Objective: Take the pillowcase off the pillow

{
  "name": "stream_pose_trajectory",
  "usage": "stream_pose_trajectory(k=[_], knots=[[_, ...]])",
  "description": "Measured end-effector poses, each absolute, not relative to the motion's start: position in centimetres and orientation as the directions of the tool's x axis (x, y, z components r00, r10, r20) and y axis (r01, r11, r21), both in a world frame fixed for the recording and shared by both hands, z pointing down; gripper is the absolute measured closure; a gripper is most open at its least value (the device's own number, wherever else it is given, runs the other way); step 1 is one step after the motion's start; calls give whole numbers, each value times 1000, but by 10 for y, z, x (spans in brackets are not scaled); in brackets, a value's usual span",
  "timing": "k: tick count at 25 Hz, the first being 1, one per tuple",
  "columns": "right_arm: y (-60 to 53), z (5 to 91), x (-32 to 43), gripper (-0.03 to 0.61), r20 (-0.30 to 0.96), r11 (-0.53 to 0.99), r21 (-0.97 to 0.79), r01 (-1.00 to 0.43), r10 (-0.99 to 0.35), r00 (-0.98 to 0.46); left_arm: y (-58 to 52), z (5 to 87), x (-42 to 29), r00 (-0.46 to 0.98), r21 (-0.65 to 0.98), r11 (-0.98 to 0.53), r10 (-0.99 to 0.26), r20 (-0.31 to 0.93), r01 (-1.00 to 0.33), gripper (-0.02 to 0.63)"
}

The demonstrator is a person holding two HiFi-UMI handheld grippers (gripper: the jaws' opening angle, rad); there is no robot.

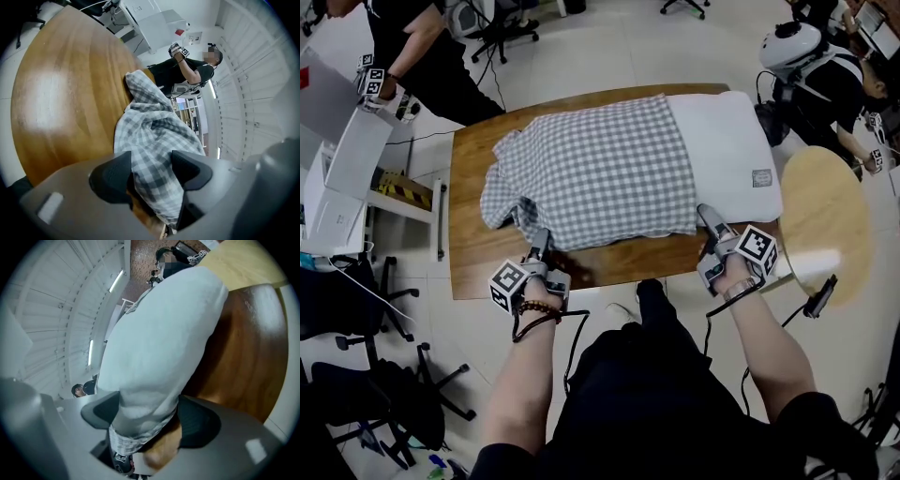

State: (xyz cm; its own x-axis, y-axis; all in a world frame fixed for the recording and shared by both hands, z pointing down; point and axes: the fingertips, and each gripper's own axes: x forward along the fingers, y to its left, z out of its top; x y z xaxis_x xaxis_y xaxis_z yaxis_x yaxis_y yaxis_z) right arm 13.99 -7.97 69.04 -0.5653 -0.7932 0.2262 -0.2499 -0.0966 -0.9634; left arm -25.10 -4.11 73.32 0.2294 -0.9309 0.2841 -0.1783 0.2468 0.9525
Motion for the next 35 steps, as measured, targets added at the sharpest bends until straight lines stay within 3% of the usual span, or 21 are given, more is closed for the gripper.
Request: stream_pose_trajectory(k=[8,14,18,21,26,35], knots=[[-91,689,144,231,229,-104,-964,-243,-786,-574,-51,745,-262,189,958,260,-941,280,-122,322],[-86,689,136,357,272,-127,-951,-280,-771,-575,-58,758,-252,233,957,274,-928,289,-97,329],[-96,683,138,489,213,-44,-957,-287,-780,-588,-65,740,-246,274,956,231,-922,275,-183,542],[-97,674,144,537,211,-23,-948,-319,-793,-572,-66,724,-248,280,931,213,-913,298,-298,596],[-101,656,150,552,208,23,-923,-384,-809,-550,-63,707,-264,237,900,198,-922,305,-388,601],[-108,622,171,557,184,75,-896,-437,-835,-520,-62,670,-306,120,908,178,-964,239,-378,604]])
